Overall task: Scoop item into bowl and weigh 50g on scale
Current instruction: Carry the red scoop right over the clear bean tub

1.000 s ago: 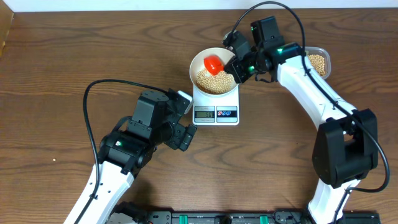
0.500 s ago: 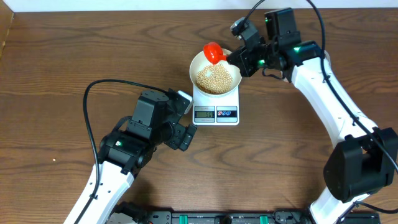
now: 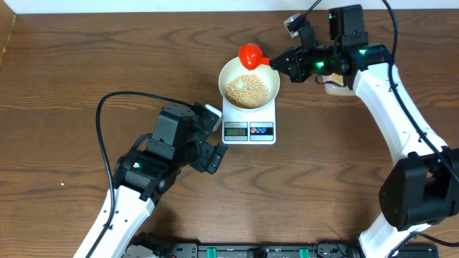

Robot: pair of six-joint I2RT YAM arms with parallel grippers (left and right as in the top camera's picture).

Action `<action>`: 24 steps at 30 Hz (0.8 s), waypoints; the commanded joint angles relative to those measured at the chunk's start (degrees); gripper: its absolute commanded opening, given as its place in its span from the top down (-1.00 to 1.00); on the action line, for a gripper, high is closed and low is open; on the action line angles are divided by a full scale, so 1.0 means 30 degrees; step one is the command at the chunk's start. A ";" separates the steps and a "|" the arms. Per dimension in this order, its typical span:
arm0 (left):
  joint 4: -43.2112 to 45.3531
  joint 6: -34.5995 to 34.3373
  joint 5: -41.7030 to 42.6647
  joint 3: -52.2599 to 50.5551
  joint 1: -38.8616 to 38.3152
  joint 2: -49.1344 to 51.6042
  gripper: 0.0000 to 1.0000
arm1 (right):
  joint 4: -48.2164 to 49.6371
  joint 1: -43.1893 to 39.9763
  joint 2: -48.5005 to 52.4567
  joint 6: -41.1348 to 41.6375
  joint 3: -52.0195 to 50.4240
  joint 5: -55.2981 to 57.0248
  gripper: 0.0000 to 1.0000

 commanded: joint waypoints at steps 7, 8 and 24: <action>-0.0022 -0.0109 0.0233 -0.0080 -0.0058 -0.0015 -0.82 | -0.0291 -0.1552 -0.0546 0.1129 0.0044 -0.1916 0.98; -0.0022 -0.0109 0.0233 -0.0080 -0.0058 -0.0015 -0.82 | -0.0430 -0.1734 -0.0597 0.1129 0.0044 -0.1909 0.98; -0.0015 -0.0109 0.0233 -0.0080 -0.0058 -0.0015 -0.82 | -0.3679 -0.6798 -0.2076 0.0240 0.0044 -0.1450 0.98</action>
